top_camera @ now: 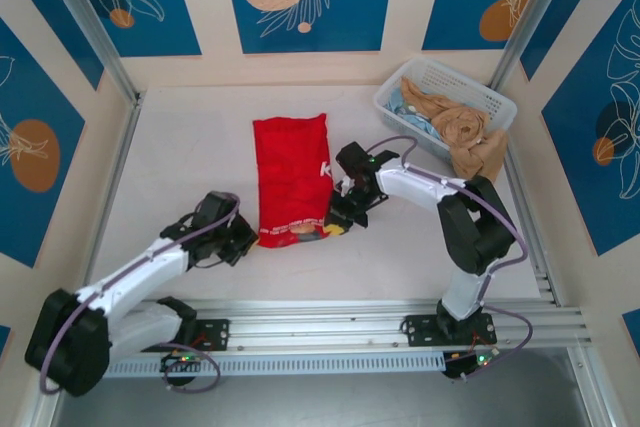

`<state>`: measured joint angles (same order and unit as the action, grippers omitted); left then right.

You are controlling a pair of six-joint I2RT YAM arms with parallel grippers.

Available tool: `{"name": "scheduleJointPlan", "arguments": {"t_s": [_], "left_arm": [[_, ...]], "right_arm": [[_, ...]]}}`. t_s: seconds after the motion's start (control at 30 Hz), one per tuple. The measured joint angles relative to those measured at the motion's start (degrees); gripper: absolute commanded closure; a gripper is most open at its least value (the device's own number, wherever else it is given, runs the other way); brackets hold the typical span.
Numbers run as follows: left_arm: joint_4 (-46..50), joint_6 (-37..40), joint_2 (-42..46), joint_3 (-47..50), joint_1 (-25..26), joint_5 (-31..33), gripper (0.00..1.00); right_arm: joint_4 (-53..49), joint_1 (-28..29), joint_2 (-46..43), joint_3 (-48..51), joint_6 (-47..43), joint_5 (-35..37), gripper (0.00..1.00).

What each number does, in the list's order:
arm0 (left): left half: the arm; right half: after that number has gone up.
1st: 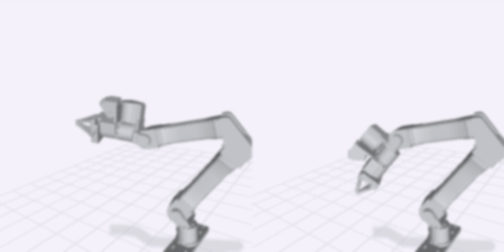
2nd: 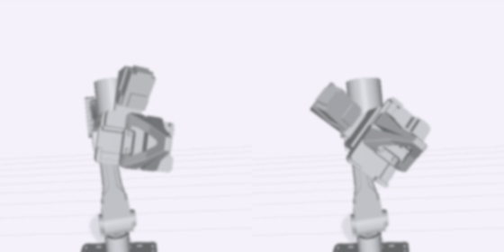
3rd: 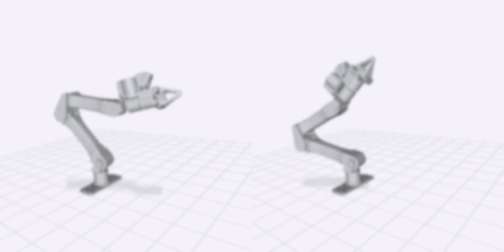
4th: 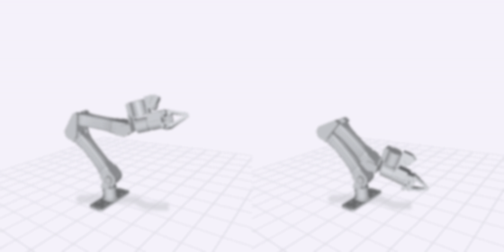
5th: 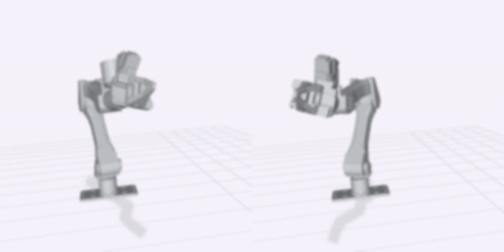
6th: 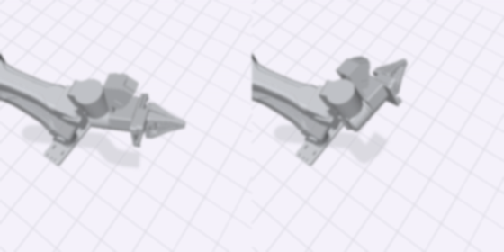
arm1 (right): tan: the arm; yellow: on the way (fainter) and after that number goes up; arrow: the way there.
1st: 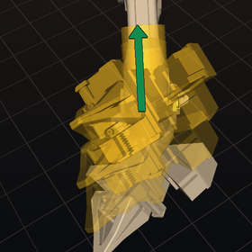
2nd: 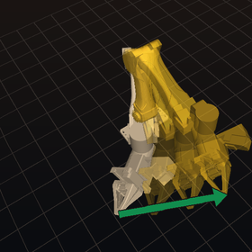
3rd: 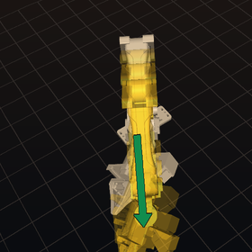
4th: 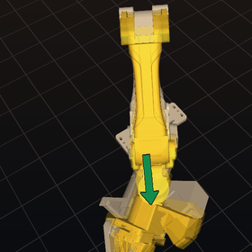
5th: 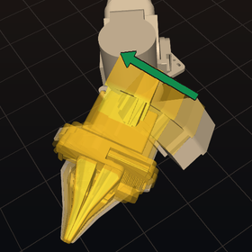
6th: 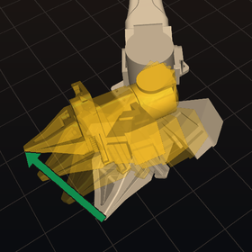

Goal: Fold and stack the t-shirts

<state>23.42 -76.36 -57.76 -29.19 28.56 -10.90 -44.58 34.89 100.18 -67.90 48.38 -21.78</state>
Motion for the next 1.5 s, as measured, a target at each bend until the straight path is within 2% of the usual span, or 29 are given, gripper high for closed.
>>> {"name": "scheduleJointPlan", "arguments": {"t_s": [0.13, 0.17, 0.23, 0.3, 0.37, 0.53, 0.77, 1.0, 1.13, 1.27, 1.33, 1.5], "left_arm": [[5.68, -0.24, 10.36, 1.09, 0.79, -1.25, 0.97], [6.75, -0.61, 12.66, 1.36, 1.01, -1.53, 0.87], [8.15, -1.84, 15.98, 2.38, 1.73, -2.19, 0.57], [8.61, -3.58, 17.88, 3.78, 2.99, -2.82, 0.45], [8.61, -5.62, 17.46, 5.14, 4.94, -3.63, 0.39], [7.48, -8.39, 10.84, 5.57, 9.94, -4.07, 0.38], [4.35, -12.90, 0.57, 4.44, 18.73, -4.20, 0.40], [0.92, -14.12, -7.48, 1.99, 19.39, -3.02, 0.48], [-1.11, -14.58, -12.39, -0.22, 19.39, -2.16, 0.62], [-2.05, -14.56, -16.52, -2.01, 19.47, -2.10, 0.91], [-1.18, -14.05, -17.22, -3.06, 19.54, -1.68, 1.00], [2.03, -12.59, -15.23, -4.79, 19.61, 0.52, 1.00]], "right_arm": [[-1.99, 1.84, -5.53, 3.08, 0.22, -1.44, 1.00], [-2.23, 2.19, -6.73, 3.76, 0.63, -1.95, 1.00], [-2.29, 2.51, -8.66, 5.29, 1.75, -2.99, 1.00], [-2.12, 2.60, -9.60, 6.71, 2.95, -3.69, 1.00], [-1.49, 2.60, -9.60, 8.11, 3.85, -4.02, 1.00], [1.53, 2.60, -8.39, 11.96, 6.12, -4.72, 1.00], [4.85, 2.58, -4.98, 14.12, 7.82, -5.27, 1.00], [5.64, 2.47, -4.74, 14.27, 7.80, -5.31, 1.00], [6.05, 2.14, -4.76, 14.97, 7.80, -5.49, 1.00], [6.03, 1.73, -4.76, 15.43, 7.78, -5.46, 1.00], [6.01, 1.51, -4.83, 15.54, 7.78, -5.46, 1.00], [5.22, 1.29, -5.40, 15.52, 7.06, -5.22, 1.00]]}}
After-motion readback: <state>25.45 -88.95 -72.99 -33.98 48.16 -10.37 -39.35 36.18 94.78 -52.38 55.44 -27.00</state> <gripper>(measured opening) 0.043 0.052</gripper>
